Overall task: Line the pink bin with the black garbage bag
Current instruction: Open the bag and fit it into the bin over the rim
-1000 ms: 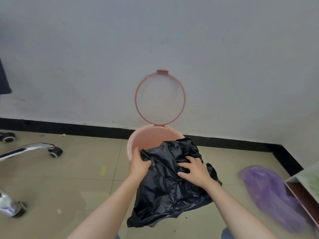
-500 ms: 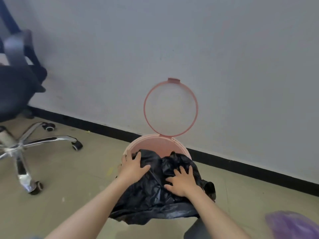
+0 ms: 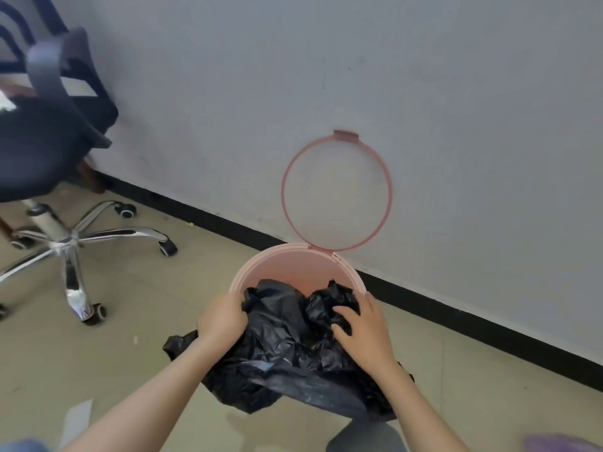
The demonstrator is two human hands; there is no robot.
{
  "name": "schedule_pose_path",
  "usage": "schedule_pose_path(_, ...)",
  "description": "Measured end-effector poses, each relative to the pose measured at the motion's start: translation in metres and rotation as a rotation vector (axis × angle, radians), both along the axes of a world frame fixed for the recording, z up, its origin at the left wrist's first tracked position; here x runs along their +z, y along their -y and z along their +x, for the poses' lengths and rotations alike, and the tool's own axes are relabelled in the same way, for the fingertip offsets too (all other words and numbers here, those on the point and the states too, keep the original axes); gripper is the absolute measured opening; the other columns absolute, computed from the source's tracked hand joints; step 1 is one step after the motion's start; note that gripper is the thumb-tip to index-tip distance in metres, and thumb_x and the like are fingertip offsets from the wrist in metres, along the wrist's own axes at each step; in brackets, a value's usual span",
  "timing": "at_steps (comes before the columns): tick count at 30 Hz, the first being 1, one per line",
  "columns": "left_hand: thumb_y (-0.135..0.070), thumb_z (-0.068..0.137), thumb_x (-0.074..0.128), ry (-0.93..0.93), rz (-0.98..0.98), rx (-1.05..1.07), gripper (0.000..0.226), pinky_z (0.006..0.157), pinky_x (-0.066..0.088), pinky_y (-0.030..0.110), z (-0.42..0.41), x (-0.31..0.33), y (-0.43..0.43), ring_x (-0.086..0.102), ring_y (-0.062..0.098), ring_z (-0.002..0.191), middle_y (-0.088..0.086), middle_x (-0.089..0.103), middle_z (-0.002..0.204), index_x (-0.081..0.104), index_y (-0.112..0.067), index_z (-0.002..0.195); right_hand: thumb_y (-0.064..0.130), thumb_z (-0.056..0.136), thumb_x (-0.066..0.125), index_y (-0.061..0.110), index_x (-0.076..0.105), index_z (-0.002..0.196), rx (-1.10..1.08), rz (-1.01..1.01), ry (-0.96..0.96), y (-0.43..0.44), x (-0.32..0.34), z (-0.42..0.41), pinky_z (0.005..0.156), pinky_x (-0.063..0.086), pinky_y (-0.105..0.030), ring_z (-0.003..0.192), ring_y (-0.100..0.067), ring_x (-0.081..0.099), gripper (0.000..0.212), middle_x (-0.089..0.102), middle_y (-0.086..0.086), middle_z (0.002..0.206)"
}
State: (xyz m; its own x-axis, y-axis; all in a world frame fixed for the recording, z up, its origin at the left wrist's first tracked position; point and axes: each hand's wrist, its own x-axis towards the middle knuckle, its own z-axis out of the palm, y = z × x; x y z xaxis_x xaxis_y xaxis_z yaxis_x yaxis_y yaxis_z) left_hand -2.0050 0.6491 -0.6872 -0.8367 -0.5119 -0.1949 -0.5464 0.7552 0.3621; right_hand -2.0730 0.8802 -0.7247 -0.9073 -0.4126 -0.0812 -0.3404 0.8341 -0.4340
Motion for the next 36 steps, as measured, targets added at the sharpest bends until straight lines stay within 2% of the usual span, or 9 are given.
schedule_pose_path(7, -0.014, 0.092, 0.048, -0.376, 0.849, 0.399, 0.036, 0.095, 0.044, 0.041, -0.052, 0.030, 0.004, 0.053, 0.034, 0.113, 0.016, 0.057, 0.124, 0.050, -0.009, 0.128, 0.012, 0.086, 0.058, 0.021, 0.028, 0.141, -0.187, -0.239, 0.442, -0.022, 0.012, -0.016, 0.099, 0.039, -0.032, 0.125, -0.027, 0.045, 0.064, 0.040, -0.011, 0.144)
schedule_pose_path(9, -0.029, 0.092, 0.047, -0.250, 0.740, 0.225, 0.051, 0.105, 0.035, 0.041, -0.052, 0.028, 0.005, 0.040, 0.033, 0.128, 0.012, 0.040, 0.144, 0.032, -0.014, 0.138, 0.002, 0.085, 0.050, 0.014, 0.039, 0.136, -0.195, -0.046, 0.285, -0.015, 0.015, -0.021, 0.088, 0.044, -0.030, 0.115, -0.029, 0.053, 0.053, 0.049, -0.013, 0.137)
schedule_pose_path(13, -0.057, 0.088, 0.034, -0.021, -0.024, -0.173, 0.062, 0.114, 0.013, 0.051, -0.031, 0.011, 0.010, 0.008, 0.035, 0.142, 0.014, 0.013, 0.155, 0.019, -0.030, 0.142, -0.002, 0.084, 0.041, 0.003, 0.056, 0.099, -0.246, 0.074, 0.034, 0.013, 0.029, -0.035, 0.068, 0.046, -0.036, 0.083, -0.036, 0.057, 0.022, 0.050, -0.019, 0.107)
schedule_pose_path(18, -0.072, 0.081, 0.025, 0.213, 0.101, -0.389, 0.066, 0.113, 0.001, 0.056, -0.014, 0.007, 0.000, 0.000, 0.028, 0.144, 0.000, 0.010, 0.157, 0.021, -0.042, 0.140, -0.005, 0.085, 0.042, 0.006, 0.050, 0.068, -0.063, 0.253, 0.260, 0.054, 0.018, -0.050, 0.066, 0.038, -0.033, 0.085, -0.032, 0.055, 0.022, 0.049, -0.012, 0.074)
schedule_pose_path(20, -0.077, 0.075, 0.028, 0.222, 0.184, -0.511, 0.072, 0.114, -0.002, 0.054, -0.003, 0.003, 0.002, -0.002, 0.022, 0.144, -0.004, 0.010, 0.157, 0.017, -0.046, 0.139, -0.002, 0.087, 0.042, 0.001, 0.059, 0.094, -0.035, 0.229, 0.318, 0.057, 0.018, -0.058, 0.080, 0.044, -0.035, 0.101, -0.032, 0.055, 0.019, 0.060, -0.019, 0.100)
schedule_pose_path(23, -0.080, 0.066, 0.043, 0.326, 0.009, -0.776, 0.087, 0.113, -0.007, 0.055, 0.015, -0.012, 0.006, -0.009, 0.024, 0.144, -0.003, 0.001, 0.158, 0.004, -0.051, 0.139, 0.017, 0.092, 0.042, 0.012, 0.040, 0.135, 0.021, 0.092, 0.254, 0.048, 0.040, -0.062, 0.104, 0.038, -0.040, 0.126, -0.033, 0.042, 0.043, 0.031, -0.015, 0.147)
schedule_pose_path(28, -0.037, 0.084, 0.057, 0.460, -0.222, -0.957, 0.045, 0.112, 0.014, 0.057, 0.001, -0.017, -0.001, 0.035, 0.033, 0.130, 0.009, 0.046, 0.139, 0.048, -0.022, 0.126, 0.059, 0.083, 0.045, 0.036, 0.035, 0.135, 0.249, -0.042, 0.251, 0.004, 0.063, 0.002, 0.113, 0.018, -0.042, 0.140, -0.020, 0.018, 0.058, 0.025, -0.002, 0.152)
schedule_pose_path(32, -0.016, 0.088, 0.053, 0.464, -0.025, -0.933, 0.019, 0.072, 0.034, 0.034, -0.025, 0.003, 0.001, 0.049, 0.032, 0.079, 0.024, 0.058, 0.092, 0.058, 0.002, 0.086, 0.060, 0.070, 0.061, 0.045, 0.001, 0.139, 0.425, 0.379, 0.216, -0.010, 0.044, 0.032, 0.114, 0.000, -0.054, 0.143, -0.023, -0.002, 0.093, 0.004, -0.001, 0.157)
schedule_pose_path(36, -0.011, 0.090, 0.042, 0.056, -0.112, -0.693, 0.026, 0.074, 0.041, 0.034, -0.048, 0.017, 0.002, 0.057, 0.031, 0.094, 0.005, 0.066, 0.103, 0.066, -0.013, 0.098, 0.034, 0.088, 0.054, 0.033, 0.020, 0.141, 0.348, 0.466, -0.073, 0.003, 0.032, 0.027, 0.102, 0.032, -0.048, 0.131, -0.031, 0.033, 0.063, 0.035, -0.011, 0.145)
